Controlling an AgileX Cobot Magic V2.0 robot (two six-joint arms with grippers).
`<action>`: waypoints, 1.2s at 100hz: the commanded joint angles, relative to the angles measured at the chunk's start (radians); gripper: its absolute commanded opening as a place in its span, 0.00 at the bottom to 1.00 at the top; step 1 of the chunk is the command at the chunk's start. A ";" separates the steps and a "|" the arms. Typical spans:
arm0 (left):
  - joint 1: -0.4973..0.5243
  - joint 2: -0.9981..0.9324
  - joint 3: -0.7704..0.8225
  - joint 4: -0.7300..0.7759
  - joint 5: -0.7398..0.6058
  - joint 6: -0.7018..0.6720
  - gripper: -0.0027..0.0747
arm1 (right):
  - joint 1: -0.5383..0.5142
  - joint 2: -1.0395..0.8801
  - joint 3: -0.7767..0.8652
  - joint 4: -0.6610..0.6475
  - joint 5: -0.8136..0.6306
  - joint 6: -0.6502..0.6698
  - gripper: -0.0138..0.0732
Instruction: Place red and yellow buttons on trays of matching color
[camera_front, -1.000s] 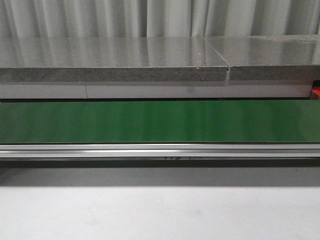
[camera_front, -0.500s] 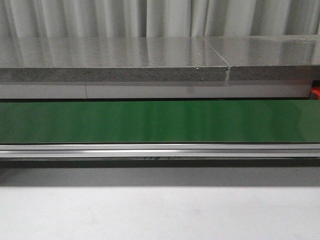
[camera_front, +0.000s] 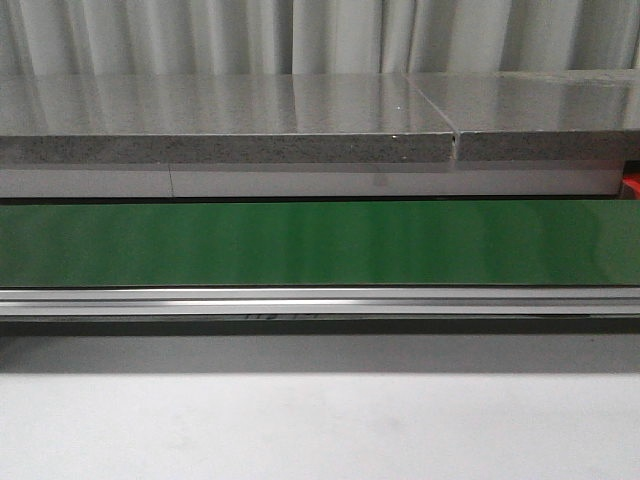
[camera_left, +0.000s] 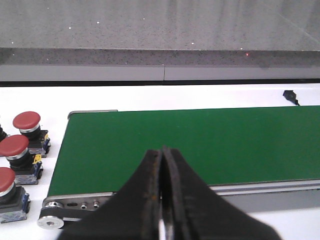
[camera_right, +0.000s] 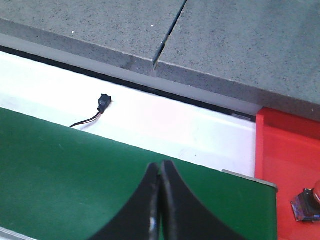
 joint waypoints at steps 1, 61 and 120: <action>-0.007 0.005 -0.029 -0.009 -0.076 0.000 0.01 | 0.002 -0.016 -0.026 0.012 -0.059 -0.011 0.08; -0.007 0.005 -0.029 -0.009 -0.102 0.000 0.01 | 0.002 -0.016 -0.026 0.012 -0.059 -0.011 0.08; -0.007 0.005 -0.029 -0.009 -0.100 0.000 0.87 | 0.002 -0.016 -0.026 0.012 -0.059 -0.011 0.08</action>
